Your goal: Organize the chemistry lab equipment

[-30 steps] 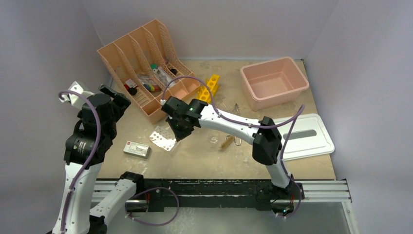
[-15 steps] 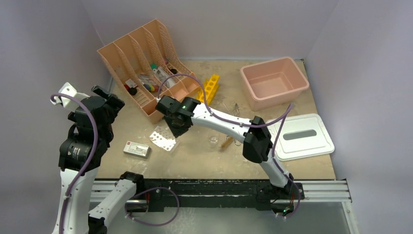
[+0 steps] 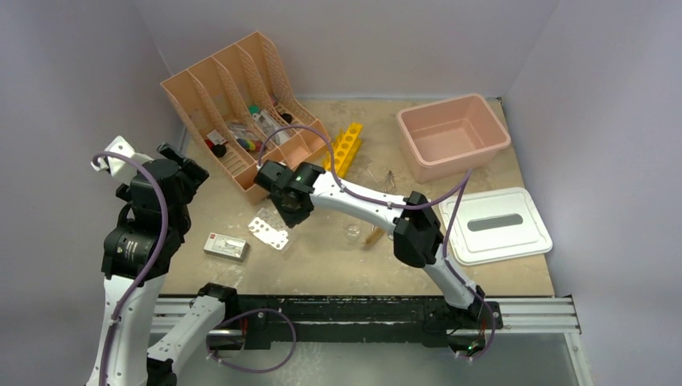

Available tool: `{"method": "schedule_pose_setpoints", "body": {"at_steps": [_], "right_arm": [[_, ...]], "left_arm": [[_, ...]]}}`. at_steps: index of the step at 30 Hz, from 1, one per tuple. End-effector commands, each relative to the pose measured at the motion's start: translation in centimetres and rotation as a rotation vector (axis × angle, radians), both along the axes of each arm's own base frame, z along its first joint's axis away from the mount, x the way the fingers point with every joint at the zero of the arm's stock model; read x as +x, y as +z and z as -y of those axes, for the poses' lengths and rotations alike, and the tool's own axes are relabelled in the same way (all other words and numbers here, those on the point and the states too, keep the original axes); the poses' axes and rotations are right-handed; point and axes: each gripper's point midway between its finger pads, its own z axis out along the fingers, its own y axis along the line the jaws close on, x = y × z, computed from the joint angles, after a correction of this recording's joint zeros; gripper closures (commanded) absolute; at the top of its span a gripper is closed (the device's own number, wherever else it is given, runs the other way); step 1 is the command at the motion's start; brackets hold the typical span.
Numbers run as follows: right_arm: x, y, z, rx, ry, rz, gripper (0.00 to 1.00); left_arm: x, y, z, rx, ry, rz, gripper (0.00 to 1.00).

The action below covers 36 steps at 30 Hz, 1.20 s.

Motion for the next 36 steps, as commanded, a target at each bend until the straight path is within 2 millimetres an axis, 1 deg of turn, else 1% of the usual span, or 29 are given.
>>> {"method": "schedule_pose_setpoints", "body": {"at_steps": [1,4,7,11,16,21,25,27,30,36], "right_arm": [[0.1,0.7,0.6,-0.043,0.011,0.021,0.88],[-0.3,0.4,1.3,-0.076,0.028,-0.001,0.88],[0.2,0.6,2.3,-0.134,0.015,0.026,0.88],[1.3,0.6,4.2,-0.229,-0.004,0.079,0.88],[2.1,0.2,5.5,-0.272,0.015,0.082,0.87],[3.5,0.4,5.6,-0.239,0.038,0.069,0.83],[4.0,0.3,5.4,-0.225,0.057,0.048,0.79],[4.0,0.2,5.5,-0.226,0.053,0.032,0.78],[4.3,0.0,5.5,-0.218,0.030,0.028,0.71],[4.3,-0.3,5.0,-0.192,0.018,0.005,0.69]], "left_arm": [[0.1,0.5,-0.5,0.030,0.014,0.014,0.23],[0.1,0.3,-0.5,0.034,0.016,0.007,0.23],[0.3,0.2,-0.5,0.035,0.014,0.003,0.23],[0.5,0.2,-0.4,0.036,0.009,0.004,0.23],[0.8,0.0,-0.3,0.033,0.006,0.004,0.23],[1.0,-0.3,-0.2,0.036,0.002,-0.002,0.23],[1.1,-0.4,-0.2,0.042,0.001,-0.008,0.23],[1.2,-0.5,-0.2,0.045,0.000,-0.012,0.23],[1.3,-0.6,-0.1,0.045,0.000,-0.013,0.23],[1.7,-0.9,0.1,0.044,-0.012,-0.018,0.23]]}}
